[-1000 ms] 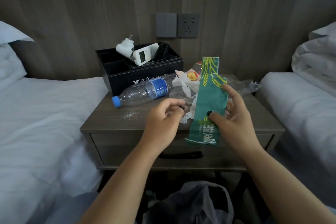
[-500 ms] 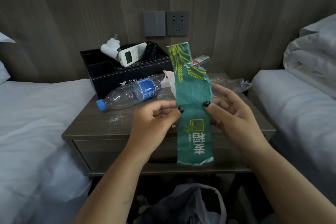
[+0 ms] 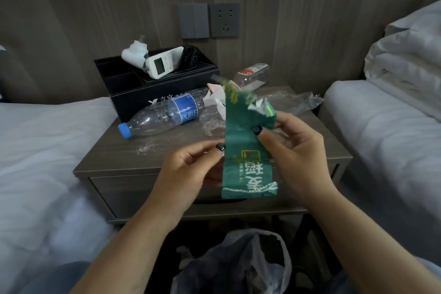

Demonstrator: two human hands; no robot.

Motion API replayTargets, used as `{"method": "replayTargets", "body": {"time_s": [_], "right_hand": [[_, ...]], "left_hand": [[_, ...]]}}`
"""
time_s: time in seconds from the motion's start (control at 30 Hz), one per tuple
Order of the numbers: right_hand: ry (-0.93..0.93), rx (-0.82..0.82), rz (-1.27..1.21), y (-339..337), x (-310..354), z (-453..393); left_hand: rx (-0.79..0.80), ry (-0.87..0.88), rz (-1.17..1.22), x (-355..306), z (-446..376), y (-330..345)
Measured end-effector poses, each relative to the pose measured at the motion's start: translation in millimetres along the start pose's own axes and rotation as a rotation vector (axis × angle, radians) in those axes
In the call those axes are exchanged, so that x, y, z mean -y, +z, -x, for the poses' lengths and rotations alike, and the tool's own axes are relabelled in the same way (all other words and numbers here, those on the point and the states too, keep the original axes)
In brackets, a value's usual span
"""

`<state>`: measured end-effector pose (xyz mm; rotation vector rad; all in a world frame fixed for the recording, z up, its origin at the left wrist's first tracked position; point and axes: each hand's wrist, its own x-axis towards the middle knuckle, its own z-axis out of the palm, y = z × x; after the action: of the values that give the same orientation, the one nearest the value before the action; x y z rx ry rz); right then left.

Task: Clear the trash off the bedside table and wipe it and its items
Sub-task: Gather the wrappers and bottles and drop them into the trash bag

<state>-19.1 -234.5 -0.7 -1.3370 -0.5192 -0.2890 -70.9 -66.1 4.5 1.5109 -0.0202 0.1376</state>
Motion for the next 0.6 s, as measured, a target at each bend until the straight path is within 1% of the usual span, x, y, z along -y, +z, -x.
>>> {"method": "replayTargets", "body": {"time_s": [0.07,0.13,0.2,0.23,0.3,0.37,0.4,0.5,0.53,0.57,0.6], "right_hand": [[-0.182,0.031,0.184,1.2,-0.2,1.7],[-0.343,0.080,0.351,1.6,-1.3,1.8],[-0.412,0.130,0.459,3.4,-1.3,2.6],[-0.438,0.155,0.494,5.0,-0.3,3.3],[-0.456,0.202,0.514,7.6,2.1,6.3],[-0.400,0.240,0.458,9.2,5.5,9.8],[-0.326,0.250,0.381,9.4,6.7,11.0],[0.021,0.239,-0.018,7.8,8.3,11.1],[0.112,0.233,-0.098,7.2,8.0,10.1],[0.153,0.242,-0.110,7.1,7.6,9.1],[0.154,0.259,-0.082,7.6,6.5,8.8]], "left_hand": [[0.007,-0.061,0.114,0.1,6.1,-0.9],[0.055,-0.101,0.206,2.9,7.2,-8.9],[0.105,-0.179,0.292,0.1,6.9,-17.9],[0.125,-0.178,0.278,-1.8,6.4,-21.7],[0.109,-0.089,0.155,-1.7,5.2,-25.9],[0.066,-0.010,0.102,-1.9,5.9,-27.0],[0.045,0.037,0.084,-0.5,5.6,-27.5],[-0.018,0.154,-0.023,0.9,4.7,-25.8],[-0.023,0.182,-0.051,1.3,4.4,-25.4],[-0.027,0.199,-0.080,1.4,4.2,-25.2],[-0.021,0.216,-0.102,3.0,3.7,-25.6]]}}
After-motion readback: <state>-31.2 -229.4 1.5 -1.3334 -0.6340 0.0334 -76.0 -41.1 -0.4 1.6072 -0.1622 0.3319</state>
